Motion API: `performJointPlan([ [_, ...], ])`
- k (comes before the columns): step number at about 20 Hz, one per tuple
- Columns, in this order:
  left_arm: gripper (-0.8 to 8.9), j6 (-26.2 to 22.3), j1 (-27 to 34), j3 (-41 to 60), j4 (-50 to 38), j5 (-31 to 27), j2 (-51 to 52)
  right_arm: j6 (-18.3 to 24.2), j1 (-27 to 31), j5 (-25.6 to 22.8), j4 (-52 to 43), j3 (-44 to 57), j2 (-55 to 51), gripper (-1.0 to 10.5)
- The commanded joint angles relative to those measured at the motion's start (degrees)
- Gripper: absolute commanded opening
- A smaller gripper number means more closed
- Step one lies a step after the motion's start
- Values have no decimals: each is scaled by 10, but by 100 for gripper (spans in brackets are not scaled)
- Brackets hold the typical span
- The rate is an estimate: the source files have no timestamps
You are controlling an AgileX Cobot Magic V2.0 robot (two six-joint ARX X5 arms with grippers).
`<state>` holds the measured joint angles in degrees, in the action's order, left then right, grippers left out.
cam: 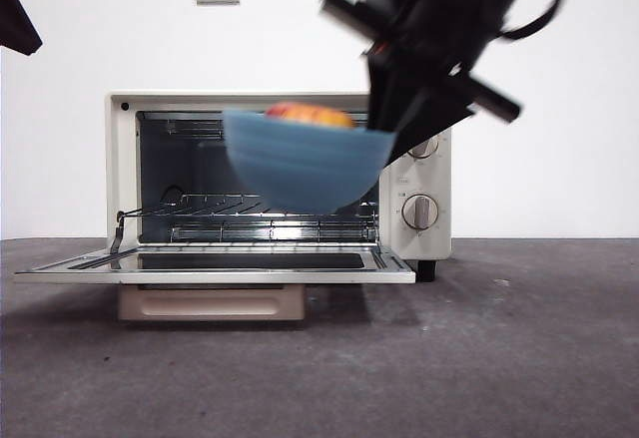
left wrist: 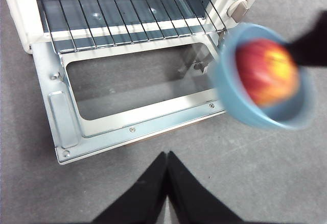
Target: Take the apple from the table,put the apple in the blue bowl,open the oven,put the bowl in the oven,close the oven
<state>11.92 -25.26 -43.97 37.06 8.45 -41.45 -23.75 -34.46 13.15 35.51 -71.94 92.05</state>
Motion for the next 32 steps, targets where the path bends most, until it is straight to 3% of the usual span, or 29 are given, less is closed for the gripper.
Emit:
performJointPlan([
  [1,7,-7,-2,-2,-6,-2,-2,-52,-9,-24,-22,-67,53,2],
  [7,7,-14,-2,-2,-7,-1,-2,-178,-10,-72,-90,-113,108,2],
  [15,7,-22,-3,-2,-6,0,-2,-289,-10,-160,-141,-113,126,2],
  [19,7,-23,-3,-2,-6,4,-2,-334,-10,-178,-146,-113,143,2],
  [24,7,-24,-3,-2,0,4,-1,-357,-16,-227,-163,-113,155,2],
  [28,7,-29,-3,-2,3,4,-1,-352,-17,-226,-173,-113,155,4],
  [32,7,-29,-3,-2,3,4,-2,-326,-23,-226,-176,-113,155,107],
])
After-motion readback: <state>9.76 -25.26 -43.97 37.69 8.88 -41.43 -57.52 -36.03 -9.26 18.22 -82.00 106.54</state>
